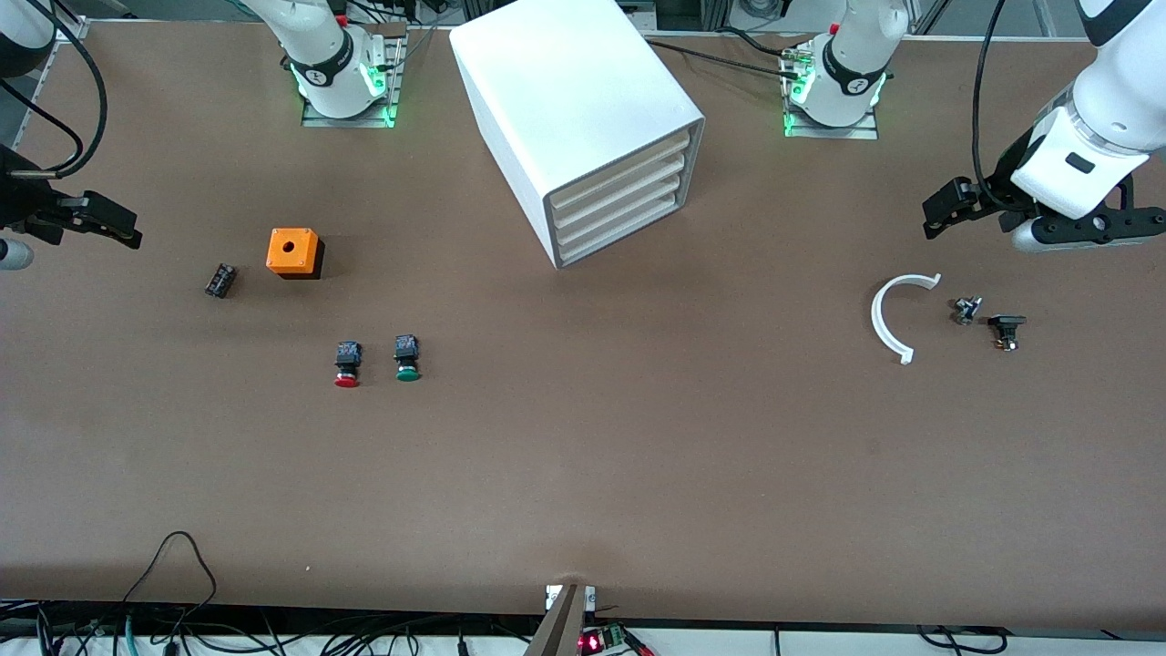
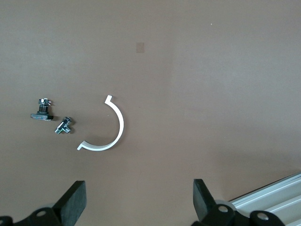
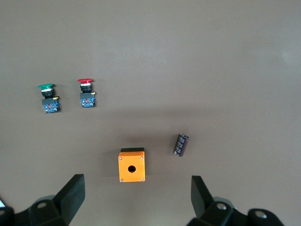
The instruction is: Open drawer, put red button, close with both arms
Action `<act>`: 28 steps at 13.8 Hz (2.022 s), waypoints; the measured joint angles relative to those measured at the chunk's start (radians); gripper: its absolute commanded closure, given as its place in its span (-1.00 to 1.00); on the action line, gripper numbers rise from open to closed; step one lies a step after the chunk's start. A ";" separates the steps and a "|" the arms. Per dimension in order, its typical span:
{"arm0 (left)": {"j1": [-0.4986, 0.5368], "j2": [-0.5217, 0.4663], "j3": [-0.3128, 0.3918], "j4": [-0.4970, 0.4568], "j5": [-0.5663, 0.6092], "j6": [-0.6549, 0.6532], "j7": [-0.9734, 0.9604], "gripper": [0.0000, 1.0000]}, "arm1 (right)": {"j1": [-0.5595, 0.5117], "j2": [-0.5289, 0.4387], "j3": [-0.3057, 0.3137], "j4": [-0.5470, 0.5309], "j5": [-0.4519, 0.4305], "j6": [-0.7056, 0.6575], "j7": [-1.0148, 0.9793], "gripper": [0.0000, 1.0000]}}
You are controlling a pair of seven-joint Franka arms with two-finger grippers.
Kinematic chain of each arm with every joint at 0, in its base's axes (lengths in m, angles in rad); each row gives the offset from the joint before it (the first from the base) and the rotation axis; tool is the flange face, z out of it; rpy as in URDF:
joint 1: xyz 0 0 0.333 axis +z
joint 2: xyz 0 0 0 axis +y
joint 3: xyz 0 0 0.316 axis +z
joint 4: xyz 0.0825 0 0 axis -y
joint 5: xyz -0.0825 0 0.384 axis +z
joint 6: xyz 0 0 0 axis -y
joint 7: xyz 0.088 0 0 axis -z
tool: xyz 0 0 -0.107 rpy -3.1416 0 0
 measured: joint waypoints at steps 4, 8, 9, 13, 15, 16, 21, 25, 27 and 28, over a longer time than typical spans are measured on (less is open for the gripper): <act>0.002 0.007 0.000 0.008 0.000 0.000 0.007 -1.00 | 0.000 0.000 0.000 0.000 0.000 0.000 0.000 -1.00; 0.007 0.019 0.001 0.020 0.000 0.000 0.008 -1.00 | 0.000 0.000 0.000 0.000 0.000 0.000 0.000 -1.00; 0.007 0.022 0.001 0.024 0.000 -0.001 0.008 -1.00 | 0.000 0.000 0.000 0.000 0.000 0.000 0.000 -1.00; 0.009 0.057 0.002 0.029 0.000 -0.008 0.008 -1.00 | 0.001 0.021 0.001 -0.001 0.001 0.002 0.000 -1.00; 0.009 0.084 0.000 0.029 0.000 -0.015 0.009 -1.00 | 0.006 0.045 0.003 -0.001 0.004 0.018 0.000 -1.00; 0.008 0.107 -0.003 0.027 -0.002 -0.024 0.010 -1.00 | 0.017 0.056 0.004 -0.001 0.006 0.028 0.000 -1.00; -0.008 0.321 -0.039 -0.011 -0.340 -0.004 0.035 -1.00 | 0.101 0.126 0.009 -0.002 0.007 0.089 0.006 -1.00; -0.022 0.491 -0.078 -0.196 -0.843 0.124 0.326 -1.00 | 0.107 0.209 0.009 -0.013 0.064 0.154 0.006 -1.00; -0.047 0.515 -0.129 -0.305 -1.020 0.153 0.458 -1.00 | 0.105 0.250 0.009 -0.036 0.095 0.215 0.006 -1.00; -0.061 0.516 -0.171 -0.357 -1.079 0.185 0.498 -1.00 | 0.105 0.271 0.009 -0.050 0.097 0.251 0.006 -1.00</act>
